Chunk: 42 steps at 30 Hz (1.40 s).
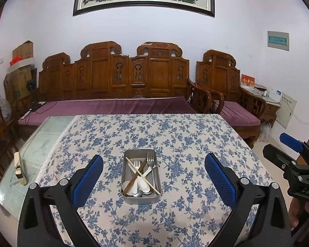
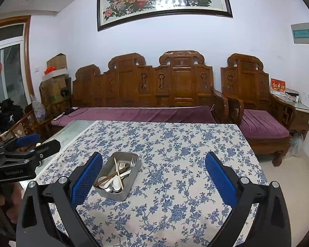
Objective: Organize utensils
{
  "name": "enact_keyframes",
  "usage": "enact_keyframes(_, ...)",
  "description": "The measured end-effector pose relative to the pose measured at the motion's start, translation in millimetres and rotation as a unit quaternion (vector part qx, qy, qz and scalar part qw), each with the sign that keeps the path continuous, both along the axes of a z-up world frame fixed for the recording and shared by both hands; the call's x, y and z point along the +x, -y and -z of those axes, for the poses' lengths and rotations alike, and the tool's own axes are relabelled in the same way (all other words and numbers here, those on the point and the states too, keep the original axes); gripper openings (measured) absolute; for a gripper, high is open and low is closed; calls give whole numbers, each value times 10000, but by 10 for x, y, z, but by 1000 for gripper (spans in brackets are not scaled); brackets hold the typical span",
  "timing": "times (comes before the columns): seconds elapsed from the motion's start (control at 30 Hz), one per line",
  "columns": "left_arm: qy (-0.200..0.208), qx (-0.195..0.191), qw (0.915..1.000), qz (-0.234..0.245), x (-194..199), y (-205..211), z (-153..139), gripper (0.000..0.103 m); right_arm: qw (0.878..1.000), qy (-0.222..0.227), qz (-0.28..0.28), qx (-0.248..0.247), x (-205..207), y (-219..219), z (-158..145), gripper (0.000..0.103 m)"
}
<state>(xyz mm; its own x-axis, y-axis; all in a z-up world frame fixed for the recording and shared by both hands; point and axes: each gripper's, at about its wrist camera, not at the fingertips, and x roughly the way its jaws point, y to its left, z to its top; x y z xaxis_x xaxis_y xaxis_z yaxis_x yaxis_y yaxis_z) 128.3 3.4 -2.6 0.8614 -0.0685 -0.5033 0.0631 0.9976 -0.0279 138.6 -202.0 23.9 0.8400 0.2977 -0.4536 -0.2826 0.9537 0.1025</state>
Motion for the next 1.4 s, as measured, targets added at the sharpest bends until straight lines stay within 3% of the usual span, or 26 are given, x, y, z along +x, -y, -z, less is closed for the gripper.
enact_keyframes(1.4, 46, -15, 10000, 70, -21, -17, 8, 95, 10000, 6, 18, 4, 8, 19, 15, 100)
